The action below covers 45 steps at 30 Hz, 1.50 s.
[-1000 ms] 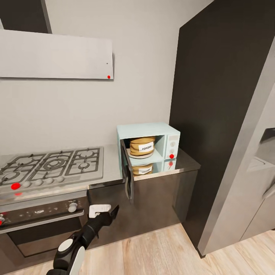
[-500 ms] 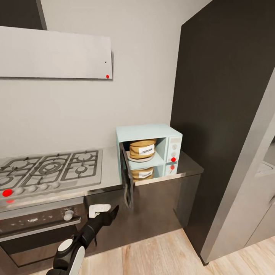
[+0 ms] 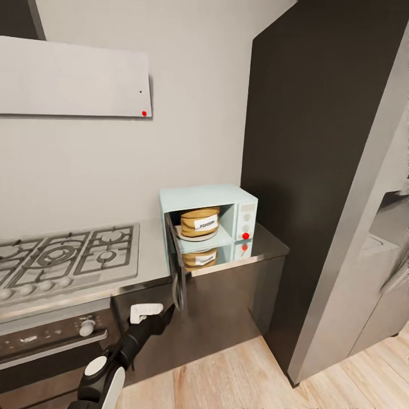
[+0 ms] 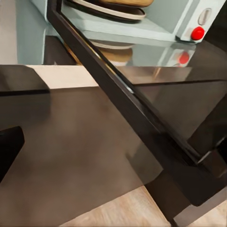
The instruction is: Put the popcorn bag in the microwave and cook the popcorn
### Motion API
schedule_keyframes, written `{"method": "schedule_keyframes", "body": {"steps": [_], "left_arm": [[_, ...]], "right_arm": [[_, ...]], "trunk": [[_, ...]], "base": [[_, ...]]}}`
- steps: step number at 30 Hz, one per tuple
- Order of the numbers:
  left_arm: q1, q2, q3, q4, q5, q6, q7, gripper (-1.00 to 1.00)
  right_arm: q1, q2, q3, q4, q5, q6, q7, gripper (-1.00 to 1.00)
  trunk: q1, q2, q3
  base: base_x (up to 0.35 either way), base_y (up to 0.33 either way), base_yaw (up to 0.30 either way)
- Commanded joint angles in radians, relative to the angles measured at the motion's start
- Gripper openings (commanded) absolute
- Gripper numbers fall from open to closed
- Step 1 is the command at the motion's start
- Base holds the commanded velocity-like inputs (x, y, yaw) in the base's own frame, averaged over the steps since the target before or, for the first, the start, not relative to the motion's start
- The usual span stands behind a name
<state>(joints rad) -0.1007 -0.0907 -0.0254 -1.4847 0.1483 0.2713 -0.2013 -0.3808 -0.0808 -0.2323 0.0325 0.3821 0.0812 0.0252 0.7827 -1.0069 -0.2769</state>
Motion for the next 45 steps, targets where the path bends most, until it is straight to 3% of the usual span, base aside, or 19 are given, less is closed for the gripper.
{"method": "schedule_keyframes", "body": {"steps": [1,3,5,8,29,30,31,33,35,38,45], "left_arm": [[-0.001,0.0,0.002,0.0,0.01,0.008,-0.002,1.0],[-0.001,0.013,0.004,0.002,0.009,0.008,-0.001,1.0],[-0.001,0.047,0.005,0.003,0.012,0.008,-0.001,1.0],[-0.001,0.074,0.006,0.004,0.016,0.008,-0.004,1.0],[-0.001,0.074,-0.014,0.003,0.016,0.009,-0.012,1.0],[-0.001,0.074,-0.025,0.003,0.015,0.009,-0.013,1.0],[-0.001,0.075,-0.094,0.003,0.013,0.009,-0.027,1.0],[-0.001,0.075,-0.195,0.003,0.01,0.008,-0.039,1.0],[-0.001,0.073,-0.242,0.002,0.009,0.008,-0.041,1.0],[-0.001,0.07,-0.266,0.002,0.009,0.008,-0.044,1.0],[-0.001,0.06,-0.27,-0.008,0.007,-0.011,-0.032,1.0]], "right_arm": [[-0.001,0.0,-0.008,0.001,0.01,0.002,0.002,1.0],[-0.001,0.0,-0.008,0.001,0.01,0.003,0.002,1.0],[-0.001,0.0,-0.008,0.001,0.011,0.003,0.002,1.0],[-0.001,-0.001,-0.008,0.001,0.011,0.003,0.002,1.0],[-0.001,0.0,-0.007,0.001,0.011,0.002,0.002,1.0],[-0.001,0.0,-0.007,0.001,0.011,0.002,0.002,1.0],[-0.001,0.0,-0.007,0.001,0.012,0.002,0.003,1.0],[-0.001,0.0,-0.007,0.001,0.011,0.002,0.002,1.0],[-0.001,0.0,-0.007,0.001,0.011,0.002,0.002,1.0],[-0.001,0.0,-0.007,0.001,0.011,0.002,0.002,1.0],[-0.001,-0.004,-0.008,0.001,0.011,0.003,0.002,1.0]], "trunk": [[0.0,-0.001,-0.001],[0.0,-0.001,-0.001],[0.0,-0.001,-0.001],[0.0,-0.001,-0.001],[0.0,-0.001,-0.001],[0.0,-0.001,-0.001],[0.0,-0.001,-0.001],[0.0,-0.001,-0.001],[0.0,-0.001,-0.001],[0.0,-0.001,-0.001],[0.0,-0.001,-0.001]], "base": [[0.0,0.0,-0.034],[0.0,0.0,-0.013],[0.0,0.0,-0.003],[0.0,0.0,0.0],[0.12,0.0,0.0],[0.002,0.0,0.0],[0.0,0.0,0.0],[0.0,0.0,0.0],[0.0,0.0,0.0],[0.0,0.0,0.0],[0.0,0.0,0.0]]}}
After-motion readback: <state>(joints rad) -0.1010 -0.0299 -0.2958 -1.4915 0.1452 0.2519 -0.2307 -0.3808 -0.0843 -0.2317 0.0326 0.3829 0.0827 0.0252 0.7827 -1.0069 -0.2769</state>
